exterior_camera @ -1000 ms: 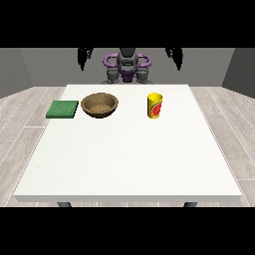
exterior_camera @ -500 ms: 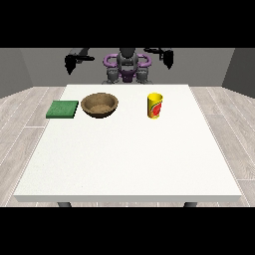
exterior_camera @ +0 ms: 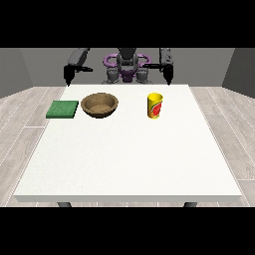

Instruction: Pick the cup and pour the ball into the bowl, then pick the bowl and place it on the pad

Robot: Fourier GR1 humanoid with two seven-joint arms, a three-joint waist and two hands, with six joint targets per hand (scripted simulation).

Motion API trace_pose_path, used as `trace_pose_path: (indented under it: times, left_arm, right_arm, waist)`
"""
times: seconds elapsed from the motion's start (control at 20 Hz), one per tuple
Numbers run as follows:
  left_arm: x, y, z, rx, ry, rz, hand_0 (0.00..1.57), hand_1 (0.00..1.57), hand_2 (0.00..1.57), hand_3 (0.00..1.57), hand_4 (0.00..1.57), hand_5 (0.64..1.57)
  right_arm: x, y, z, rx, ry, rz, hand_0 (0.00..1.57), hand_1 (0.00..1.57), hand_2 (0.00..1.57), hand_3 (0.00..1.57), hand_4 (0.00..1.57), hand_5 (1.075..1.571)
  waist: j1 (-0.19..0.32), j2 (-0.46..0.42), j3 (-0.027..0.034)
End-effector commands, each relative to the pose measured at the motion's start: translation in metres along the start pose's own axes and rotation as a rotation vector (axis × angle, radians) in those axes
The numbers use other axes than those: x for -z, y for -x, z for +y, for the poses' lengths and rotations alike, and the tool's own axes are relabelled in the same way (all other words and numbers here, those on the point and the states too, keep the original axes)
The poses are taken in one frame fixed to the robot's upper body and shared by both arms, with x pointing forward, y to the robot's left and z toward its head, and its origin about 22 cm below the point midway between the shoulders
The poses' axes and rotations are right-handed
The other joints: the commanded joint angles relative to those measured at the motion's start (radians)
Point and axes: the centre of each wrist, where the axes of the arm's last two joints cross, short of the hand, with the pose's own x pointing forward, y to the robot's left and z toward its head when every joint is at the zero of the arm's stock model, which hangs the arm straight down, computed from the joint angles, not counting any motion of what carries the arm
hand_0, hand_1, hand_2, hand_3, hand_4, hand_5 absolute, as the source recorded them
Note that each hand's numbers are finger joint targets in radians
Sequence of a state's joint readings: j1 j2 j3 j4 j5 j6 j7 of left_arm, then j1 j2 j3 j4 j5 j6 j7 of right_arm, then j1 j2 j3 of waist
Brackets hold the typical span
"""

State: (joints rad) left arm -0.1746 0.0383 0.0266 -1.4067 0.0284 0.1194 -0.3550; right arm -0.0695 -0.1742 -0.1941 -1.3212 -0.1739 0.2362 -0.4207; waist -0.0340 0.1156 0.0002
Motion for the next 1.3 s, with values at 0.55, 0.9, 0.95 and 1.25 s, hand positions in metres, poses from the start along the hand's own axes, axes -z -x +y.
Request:
trace_pose_path:
  times: [0.55,0.9,0.95,1.25]
  left_arm:
    - [0.076,0.015,0.016,0.058,-0.067,-0.142,0.0,0.0,0.0,0.0,0.0,1.416]
    - [0.086,0.031,0.063,0.05,-0.14,-0.169,0.0,0.0,0.0,0.0,0.0,1.396]
    - [0.097,0.025,0.051,0.034,-0.127,-0.197,0.0,0.0,0.0,0.0,0.0,1.393]
    - [0.101,0.032,0.026,0.057,-0.161,-0.26,0.0,0.0,0.0,0.0,0.0,1.395]
  right_arm:
    - [0.043,0.023,0.01,0.046,-0.057,-0.169,0.0,0.0,0.0,0.0,0.0,1.55]
    - [0.045,0.016,-0.003,0.041,-0.09,-0.21,0.0,0.0,0.0,0.0,0.0,1.547]
    - [0.062,0.006,-0.011,0.043,-0.111,-0.25,0.0,0.0,0.0,0.0,0.0,1.548]
    - [0.068,0.006,-0.018,0.045,-0.112,-0.307,0.0,0.0,0.0,0.0,0.0,1.546]
  waist:
    - [-0.048,0.208,-0.0002]
    - [-0.09,0.265,-0.0008]
    - [-0.09,0.297,-0.0006]
    - [-0.116,0.37,-0.0002]
